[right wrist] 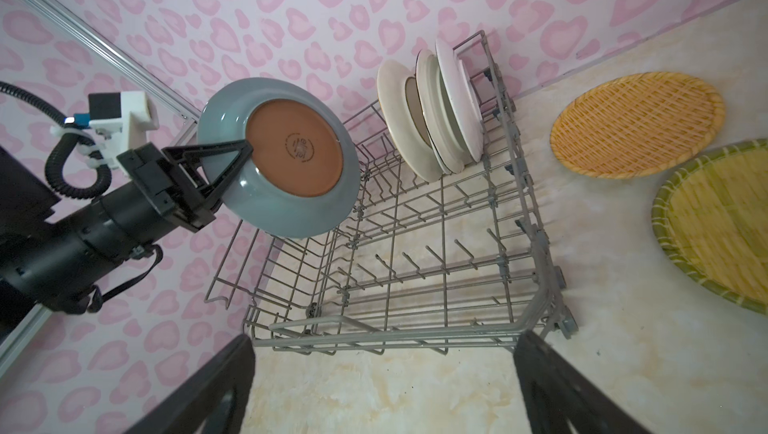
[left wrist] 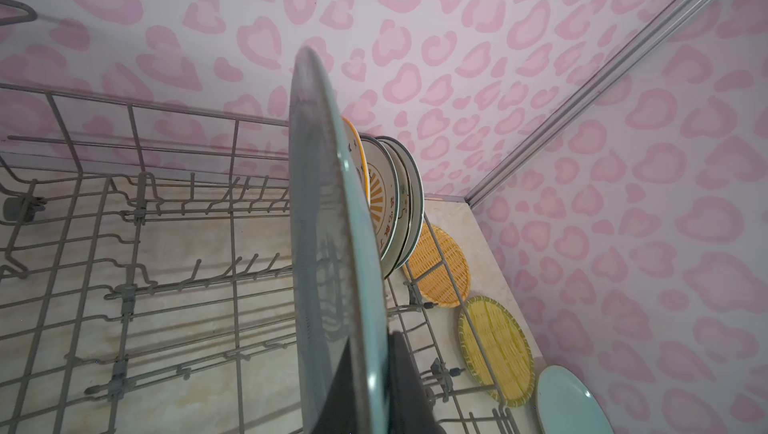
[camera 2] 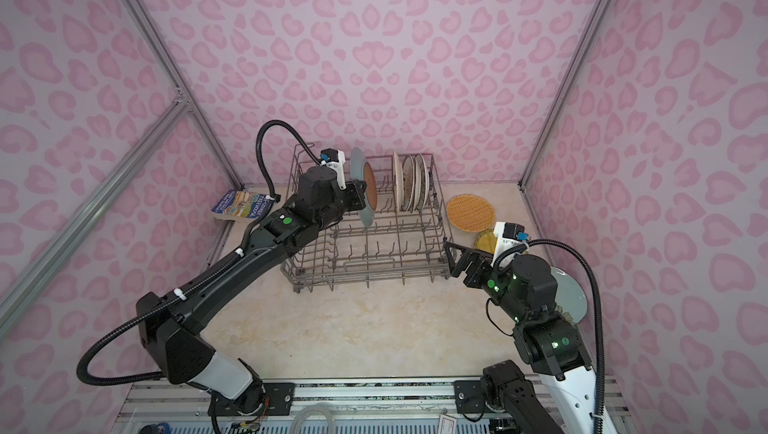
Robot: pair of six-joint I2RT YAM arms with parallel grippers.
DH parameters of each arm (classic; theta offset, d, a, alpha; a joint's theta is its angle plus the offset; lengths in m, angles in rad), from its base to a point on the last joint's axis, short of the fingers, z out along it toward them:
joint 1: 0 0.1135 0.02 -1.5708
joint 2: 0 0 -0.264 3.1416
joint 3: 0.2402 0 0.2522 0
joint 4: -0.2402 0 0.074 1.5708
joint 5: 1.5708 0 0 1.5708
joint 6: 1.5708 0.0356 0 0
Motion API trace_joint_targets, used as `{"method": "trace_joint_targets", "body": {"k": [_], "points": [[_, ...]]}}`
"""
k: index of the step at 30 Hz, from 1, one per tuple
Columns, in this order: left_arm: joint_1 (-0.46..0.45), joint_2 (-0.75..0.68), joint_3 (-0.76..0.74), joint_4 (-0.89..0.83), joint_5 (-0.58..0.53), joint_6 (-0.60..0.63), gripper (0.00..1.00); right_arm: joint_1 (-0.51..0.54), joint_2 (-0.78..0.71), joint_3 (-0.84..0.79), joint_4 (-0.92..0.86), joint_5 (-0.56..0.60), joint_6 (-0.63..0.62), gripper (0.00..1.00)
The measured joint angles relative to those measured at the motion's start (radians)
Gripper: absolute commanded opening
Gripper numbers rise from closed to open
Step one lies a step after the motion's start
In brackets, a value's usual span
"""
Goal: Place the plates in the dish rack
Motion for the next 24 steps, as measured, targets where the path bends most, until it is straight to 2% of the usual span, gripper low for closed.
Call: {"method": "trace_joint_targets", "body": {"k": [7,17,24], "points": [[0.018,0.147,0.137,-0.002,0.071,-0.017,0.04,0.002,-0.017,-0.08,0.06,-0.034,-0.003,0.97],[0.029,0.311,0.324,-0.021,0.071,0.019,0.04,0.007,-0.009,-0.09,0.074,-0.048,0.002,0.97],[0.031,0.384,0.397,-0.031,0.061,0.041,0.04,0.008,0.001,-0.101,0.075,-0.048,-0.008,0.97]]}}
